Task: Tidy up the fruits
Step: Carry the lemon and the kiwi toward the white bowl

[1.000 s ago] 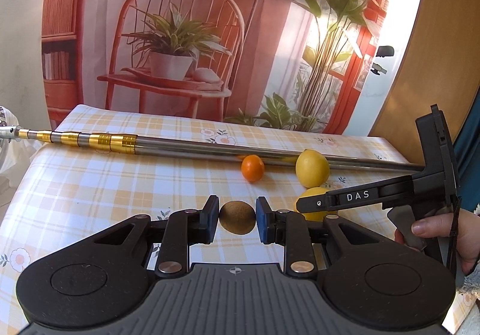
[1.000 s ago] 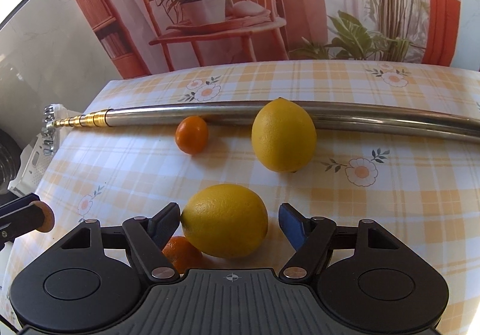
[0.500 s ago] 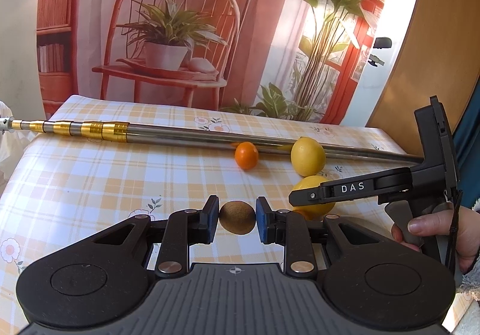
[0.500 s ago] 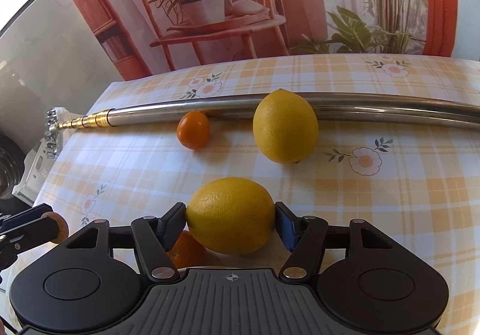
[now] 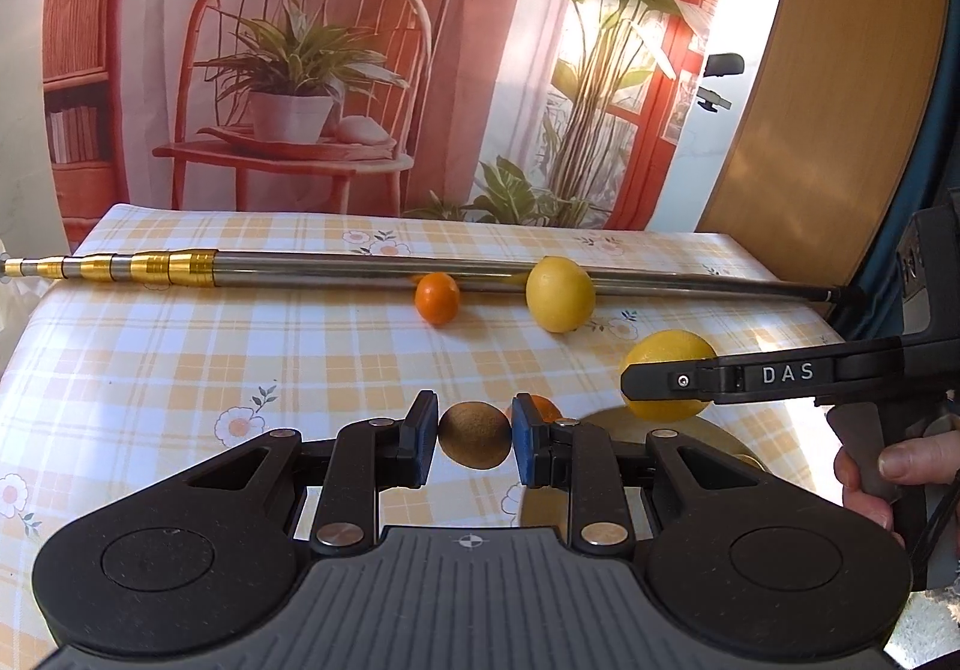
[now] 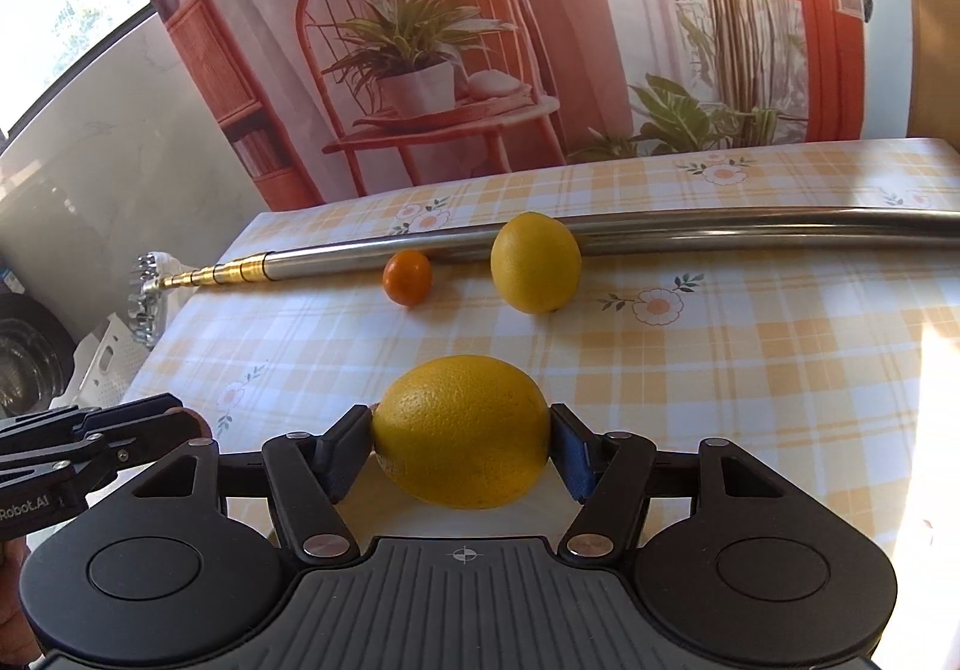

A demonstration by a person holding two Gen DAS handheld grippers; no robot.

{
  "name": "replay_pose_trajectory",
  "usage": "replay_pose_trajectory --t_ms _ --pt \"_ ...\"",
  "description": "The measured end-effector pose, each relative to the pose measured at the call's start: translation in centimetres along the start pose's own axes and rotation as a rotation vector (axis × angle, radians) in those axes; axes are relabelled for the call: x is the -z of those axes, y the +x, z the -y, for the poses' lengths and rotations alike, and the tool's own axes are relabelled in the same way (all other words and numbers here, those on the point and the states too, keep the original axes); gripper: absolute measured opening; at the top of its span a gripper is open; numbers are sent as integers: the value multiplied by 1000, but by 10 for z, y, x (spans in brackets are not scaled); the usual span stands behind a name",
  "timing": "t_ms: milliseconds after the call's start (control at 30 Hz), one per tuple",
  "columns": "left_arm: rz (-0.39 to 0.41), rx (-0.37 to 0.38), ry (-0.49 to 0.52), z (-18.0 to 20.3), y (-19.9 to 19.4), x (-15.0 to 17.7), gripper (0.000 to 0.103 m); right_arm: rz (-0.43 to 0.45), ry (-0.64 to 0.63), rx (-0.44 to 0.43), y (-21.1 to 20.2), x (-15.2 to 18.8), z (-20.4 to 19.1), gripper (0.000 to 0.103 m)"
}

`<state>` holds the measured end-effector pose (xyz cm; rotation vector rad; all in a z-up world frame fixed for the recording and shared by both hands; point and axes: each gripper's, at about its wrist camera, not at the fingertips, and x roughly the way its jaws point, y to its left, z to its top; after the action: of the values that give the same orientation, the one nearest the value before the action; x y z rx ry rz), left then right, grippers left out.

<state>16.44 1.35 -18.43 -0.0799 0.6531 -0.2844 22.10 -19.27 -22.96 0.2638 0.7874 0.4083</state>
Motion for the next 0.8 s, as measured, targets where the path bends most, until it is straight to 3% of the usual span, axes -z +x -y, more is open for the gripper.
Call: replay_pose_trajectory --t_ms 400,800 --pt "-81 72 90 45 -2 24 28 56 22 7 -45 37 18 59" --pt "-179 146 153 73 -2 38 28 80 -27 -1 -69 55 5 59"
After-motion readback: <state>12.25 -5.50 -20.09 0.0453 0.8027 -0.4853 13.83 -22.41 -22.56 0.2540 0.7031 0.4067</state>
